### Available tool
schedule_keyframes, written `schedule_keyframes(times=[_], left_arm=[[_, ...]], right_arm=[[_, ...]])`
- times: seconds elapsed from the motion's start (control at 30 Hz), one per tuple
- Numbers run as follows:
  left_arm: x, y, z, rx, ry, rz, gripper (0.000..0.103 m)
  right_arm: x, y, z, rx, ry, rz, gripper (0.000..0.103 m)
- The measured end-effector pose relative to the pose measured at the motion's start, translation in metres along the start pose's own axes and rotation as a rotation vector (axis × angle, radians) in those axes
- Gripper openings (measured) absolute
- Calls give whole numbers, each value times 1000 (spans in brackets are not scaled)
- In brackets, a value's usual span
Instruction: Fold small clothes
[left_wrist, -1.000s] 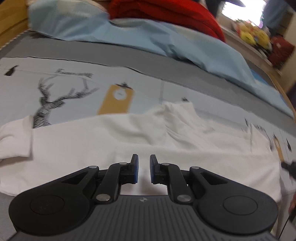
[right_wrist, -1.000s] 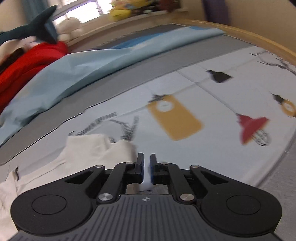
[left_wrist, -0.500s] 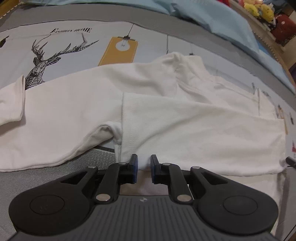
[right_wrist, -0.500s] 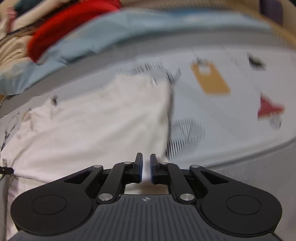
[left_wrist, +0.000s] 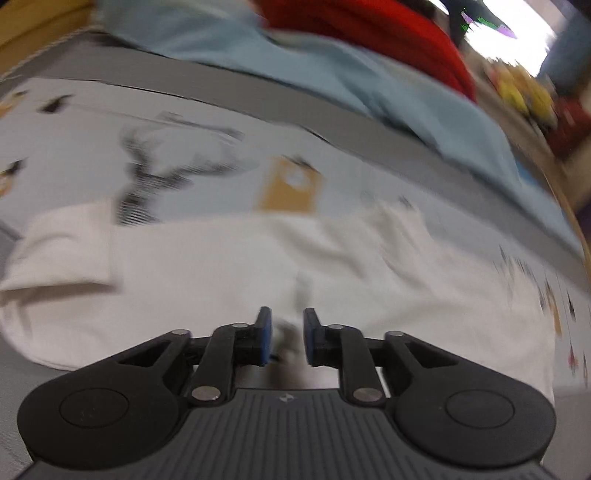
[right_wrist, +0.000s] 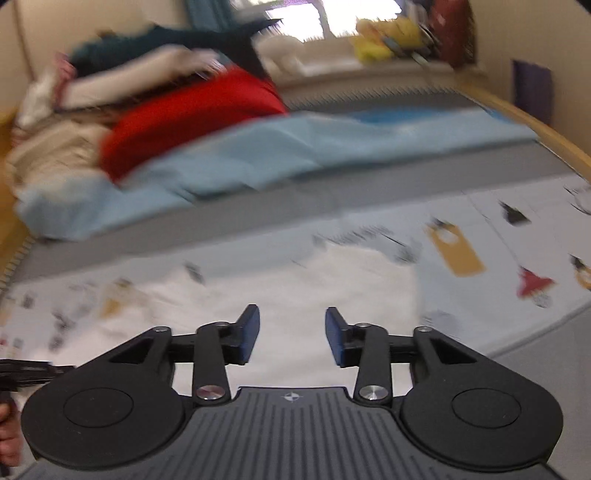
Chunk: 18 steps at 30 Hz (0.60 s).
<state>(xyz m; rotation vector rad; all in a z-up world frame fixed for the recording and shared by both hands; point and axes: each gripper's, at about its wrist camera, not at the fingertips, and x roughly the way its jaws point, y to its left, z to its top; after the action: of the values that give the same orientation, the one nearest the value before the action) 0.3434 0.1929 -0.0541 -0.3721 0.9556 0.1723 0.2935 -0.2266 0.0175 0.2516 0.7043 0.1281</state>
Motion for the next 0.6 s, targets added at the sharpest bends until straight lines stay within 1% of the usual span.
schedule_keyframes(times=[0.07,0.13,0.2,0.23,0.33,0.4,0.5,0.6], left_arm=[[-3,29,6,-92,-38,42,40],[-2,57,11,-181,-53,77,43],[1,83,13,-259,-47,103,47],[4,94,15,-294,-37,107,48],[9,119,15,-382,-23,121,49],[12,130,16,-442,-22,132,49],[11,146,16,-521,-25,127,49],[14,147,17,-538,-45,149,47]], right_arm=[[15,9,-13,-9,7,32,42],[35,14,-26,-6,86,16,42],[49,18,-33,11,134,65,41],[54,22,-35,-4,146,75,41],[63,35,-41,-80,148,68,41],[62,40,-44,-75,164,88,41],[62,39,-48,-54,188,119,41],[64,39,-53,-52,184,135,41]])
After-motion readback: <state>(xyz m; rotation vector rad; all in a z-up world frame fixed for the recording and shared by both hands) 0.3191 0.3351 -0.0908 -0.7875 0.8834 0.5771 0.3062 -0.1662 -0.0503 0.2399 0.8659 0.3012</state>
